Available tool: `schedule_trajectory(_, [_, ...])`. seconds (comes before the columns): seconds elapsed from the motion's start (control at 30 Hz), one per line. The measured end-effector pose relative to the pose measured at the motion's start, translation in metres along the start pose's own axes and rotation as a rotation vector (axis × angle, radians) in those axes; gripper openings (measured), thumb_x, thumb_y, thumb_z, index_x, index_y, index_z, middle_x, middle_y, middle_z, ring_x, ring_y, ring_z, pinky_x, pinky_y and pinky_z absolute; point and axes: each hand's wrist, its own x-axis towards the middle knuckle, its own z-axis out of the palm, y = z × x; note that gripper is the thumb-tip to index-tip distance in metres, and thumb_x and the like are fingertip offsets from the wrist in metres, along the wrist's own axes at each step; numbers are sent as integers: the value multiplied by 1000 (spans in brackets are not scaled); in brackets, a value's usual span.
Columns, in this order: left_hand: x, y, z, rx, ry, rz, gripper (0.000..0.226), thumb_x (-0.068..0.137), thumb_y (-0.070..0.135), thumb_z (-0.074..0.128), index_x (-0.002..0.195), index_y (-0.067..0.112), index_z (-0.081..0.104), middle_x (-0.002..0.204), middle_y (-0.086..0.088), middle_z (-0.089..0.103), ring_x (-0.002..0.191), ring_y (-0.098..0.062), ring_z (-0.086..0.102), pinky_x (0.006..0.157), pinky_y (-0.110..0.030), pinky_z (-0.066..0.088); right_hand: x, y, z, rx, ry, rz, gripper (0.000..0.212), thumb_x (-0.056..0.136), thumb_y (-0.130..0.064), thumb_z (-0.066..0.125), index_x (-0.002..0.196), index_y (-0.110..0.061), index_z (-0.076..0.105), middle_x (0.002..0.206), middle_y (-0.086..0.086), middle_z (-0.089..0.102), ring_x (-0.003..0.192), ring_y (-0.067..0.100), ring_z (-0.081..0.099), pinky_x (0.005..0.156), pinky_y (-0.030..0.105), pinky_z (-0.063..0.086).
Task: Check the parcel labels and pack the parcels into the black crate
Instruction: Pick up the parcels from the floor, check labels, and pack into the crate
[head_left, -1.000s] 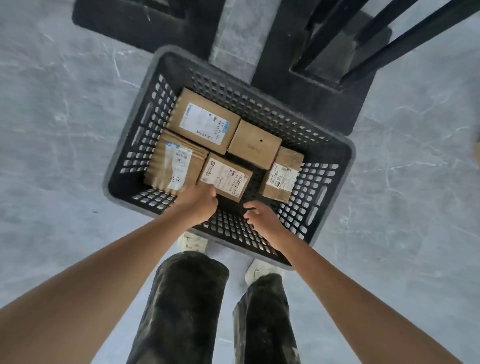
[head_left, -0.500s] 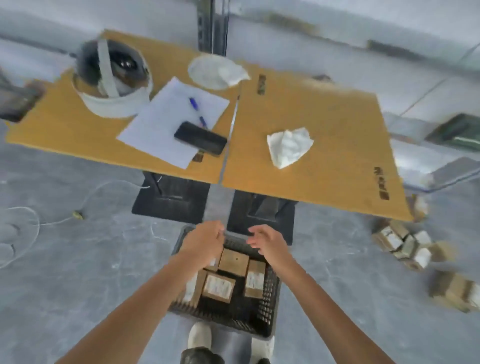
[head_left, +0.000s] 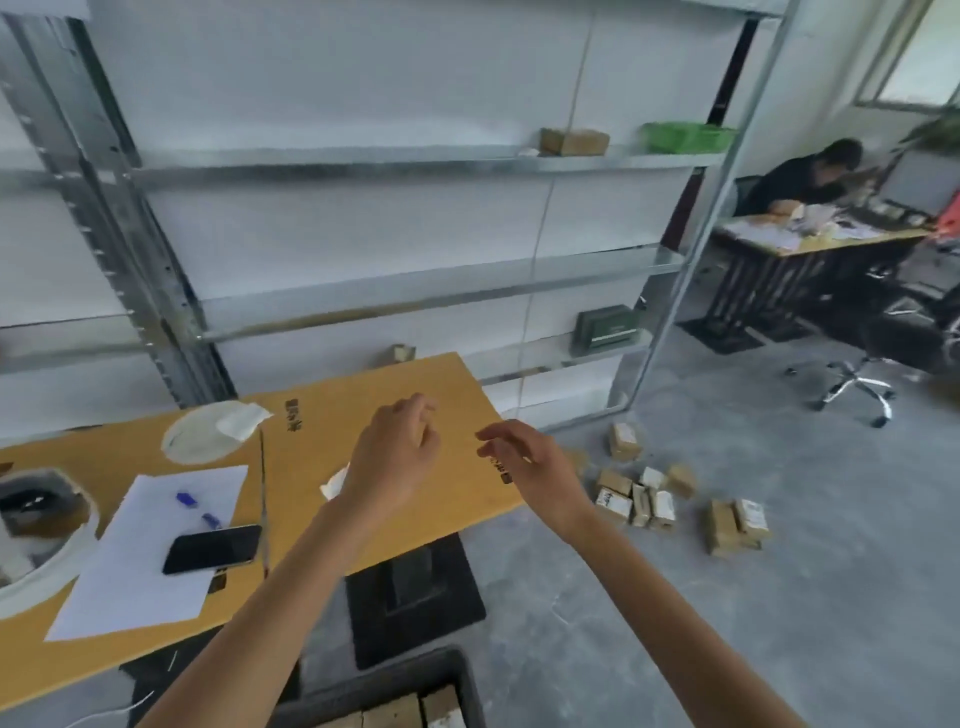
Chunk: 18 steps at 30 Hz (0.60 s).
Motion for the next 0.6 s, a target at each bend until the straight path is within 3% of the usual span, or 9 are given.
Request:
schedule_trajectory(0.07, [11,36,21,-18,-6,72,30,94,22,46,124,23,50,112,7,59,109,-12,50,84,-29,46,-9,12,-42,22,57,20,24,97,-7,45,96,-24,62,91,-4,69,88,2,65,75,16,49])
schedule_trajectory(0.17, [27,86,66,-57,-78,119,31,95,22,45,126,24,48,117,5,56,108,-13,50,84,-34,48,-17,40,-107,9,143,55,21,97,-6,45,98,-18,63,94,-2,68,92,8,65,82,20,49])
schedule_trajectory(0.27, [47,137,125,-92,-144,147,33,95,21,46,128,23,48,125,1,53,112,-15,48,88,-36,48,-21,74,-178,-19,204,85,21,97,-5,46,100,-15,64,94,-3,68,89,2,64,79,15,47])
schedule_trajectory(0.4, [80,217,209,-131,-206,221,34,95,18,45,129,20,47,126,-1,53,120,-17,43,95,-35,42,-25,123,-282,-61,302,119,24,96,-4,45,96,-17,64,94,-1,68,92,13,65,83,24,47])
schedule_trajectory(0.6, [128,310,306,-168,-252,250,34,93,16,47,127,18,49,123,-4,56,118,-20,47,98,-38,40,-35,191,-430,-149,441,203,27,94,3,46,90,-17,65,85,6,69,85,21,66,79,28,47])
